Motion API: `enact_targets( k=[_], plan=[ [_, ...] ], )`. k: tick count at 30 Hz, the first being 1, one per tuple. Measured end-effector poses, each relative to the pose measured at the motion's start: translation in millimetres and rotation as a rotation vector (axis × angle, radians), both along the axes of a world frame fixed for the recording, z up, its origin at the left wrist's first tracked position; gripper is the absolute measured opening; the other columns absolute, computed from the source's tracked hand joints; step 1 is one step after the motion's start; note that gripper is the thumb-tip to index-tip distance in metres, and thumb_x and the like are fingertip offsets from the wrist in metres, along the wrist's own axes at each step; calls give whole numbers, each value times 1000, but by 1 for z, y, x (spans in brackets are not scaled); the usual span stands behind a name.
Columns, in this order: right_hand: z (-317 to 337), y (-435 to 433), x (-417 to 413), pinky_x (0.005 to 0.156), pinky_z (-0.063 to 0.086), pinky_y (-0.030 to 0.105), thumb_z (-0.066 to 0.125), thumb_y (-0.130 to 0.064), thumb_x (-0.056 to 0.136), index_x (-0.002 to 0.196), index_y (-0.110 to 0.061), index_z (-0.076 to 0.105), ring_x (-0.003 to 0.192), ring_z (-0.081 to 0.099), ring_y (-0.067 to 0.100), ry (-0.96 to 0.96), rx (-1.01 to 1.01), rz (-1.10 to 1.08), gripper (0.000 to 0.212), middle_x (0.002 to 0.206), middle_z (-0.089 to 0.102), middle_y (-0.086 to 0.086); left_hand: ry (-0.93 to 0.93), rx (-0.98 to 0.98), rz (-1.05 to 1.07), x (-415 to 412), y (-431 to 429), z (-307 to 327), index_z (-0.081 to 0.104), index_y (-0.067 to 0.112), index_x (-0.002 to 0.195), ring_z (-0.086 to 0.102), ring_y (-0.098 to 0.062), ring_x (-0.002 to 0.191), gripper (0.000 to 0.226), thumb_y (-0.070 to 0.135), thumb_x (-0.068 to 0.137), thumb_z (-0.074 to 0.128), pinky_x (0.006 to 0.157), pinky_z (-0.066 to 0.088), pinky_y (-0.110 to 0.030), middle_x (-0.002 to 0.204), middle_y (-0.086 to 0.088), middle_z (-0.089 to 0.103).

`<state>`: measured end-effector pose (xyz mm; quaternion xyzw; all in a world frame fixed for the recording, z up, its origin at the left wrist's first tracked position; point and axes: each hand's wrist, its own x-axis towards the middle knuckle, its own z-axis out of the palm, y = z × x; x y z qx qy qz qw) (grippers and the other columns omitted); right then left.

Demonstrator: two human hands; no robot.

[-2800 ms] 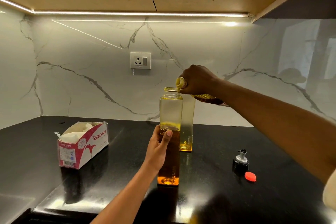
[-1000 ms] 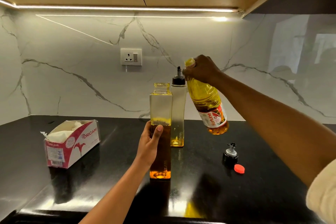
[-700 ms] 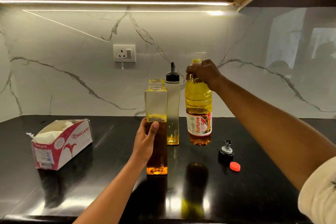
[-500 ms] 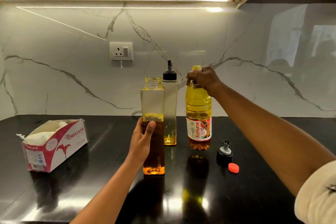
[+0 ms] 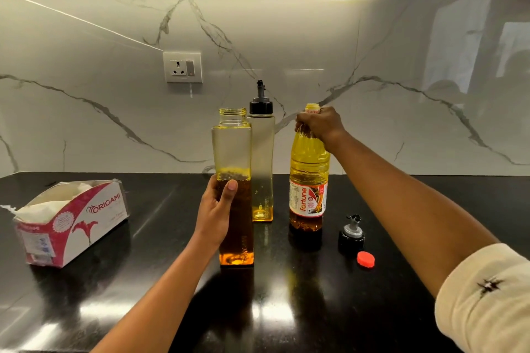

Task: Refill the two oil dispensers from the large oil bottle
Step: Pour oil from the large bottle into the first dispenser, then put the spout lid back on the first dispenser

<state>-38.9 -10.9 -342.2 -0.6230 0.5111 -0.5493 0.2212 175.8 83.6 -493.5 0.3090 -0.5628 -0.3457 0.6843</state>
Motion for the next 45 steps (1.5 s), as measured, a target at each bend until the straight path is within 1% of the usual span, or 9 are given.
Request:
enact_targets(
  k=[5, 10, 15, 19, 23, 26, 30, 36, 45],
  plan=[
    [-1, -4, -6, 82, 53, 42, 66, -23, 83, 95, 0, 69, 86, 67, 30, -51, 31, 95, 25, 93, 70, 18, 2, 2, 2, -2, -2, 2, 56, 17, 109, 69, -15, 80, 83, 78, 55, 71, 70, 58, -29, 86, 6, 70],
    [-6, -1, -8, 69, 49, 30, 69, -27, 83, 105, 2, 65, 77, 61, 21, -40, 54, 202, 36, 91, 65, 15, 10, 8, -10, -4, -2, 3, 54, 13, 109, 69, -13, 77, 88, 77, 53, 73, 67, 58, -27, 84, 6, 70],
    [-7, 0, -13, 80, 53, 37, 73, -36, 78, 109, 2, 61, 82, 63, 24, -75, 68, 218, 50, 96, 65, 17, 22, 13, -18, -4, -2, 3, 54, 14, 109, 69, -13, 77, 86, 76, 53, 74, 66, 58, -26, 84, 6, 71],
    [-8, 2, -15, 75, 53, 32, 72, -43, 76, 107, -7, 58, 85, 62, 22, -51, 91, 229, 49, 89, 62, 7, 42, 39, -20, -4, -1, -2, 56, 16, 110, 70, -16, 80, 85, 74, 51, 77, 67, 59, -28, 90, 0, 70],
    [-12, 10, -21, 79, 47, 30, 68, -48, 78, 129, -14, 44, 108, 54, 23, 1, 86, 228, 66, 118, 55, 7, 33, 71, -6, -3, 1, -7, 57, 21, 110, 71, -16, 83, 85, 73, 47, 79, 66, 58, -27, 93, 0, 71],
    [-22, 25, -38, 80, 42, 27, 65, -52, 78, 139, -16, 31, 113, 48, 21, -5, 72, 173, 79, 136, 46, 10, 17, 77, 17, -3, 3, -7, 58, 24, 109, 71, -16, 87, 83, 73, 46, 79, 67, 57, -24, 95, 1, 71],
    [-54, 51, -72, 89, 39, 35, 72, -51, 71, 139, -14, 31, 124, 44, 29, 258, 245, 43, 87, 141, 42, 15, -14, 95, 20, -2, 7, -10, 57, 30, 109, 71, -19, 92, 81, 71, 43, 82, 72, 59, -30, 101, -1, 70],
    [-112, 80, -91, 95, 46, 39, 78, -39, 71, 138, -11, 35, 120, 48, 28, 720, 578, -80, 84, 138, 45, 11, -40, 80, 41, -3, 14, -10, 57, 31, 109, 71, -12, 90, 81, 68, 43, 84, 68, 56, -21, 96, 8, 73],
    [-121, 91, -94, 77, 55, 31, 79, -24, 71, 116, -15, 52, 94, 57, 19, 707, 586, -3, 52, 115, 57, 7, -70, 73, 57, -1, 16, -10, 56, 32, 110, 71, -9, 91, 80, 68, 43, 84, 69, 56, -18, 96, 10, 73]
  ],
)
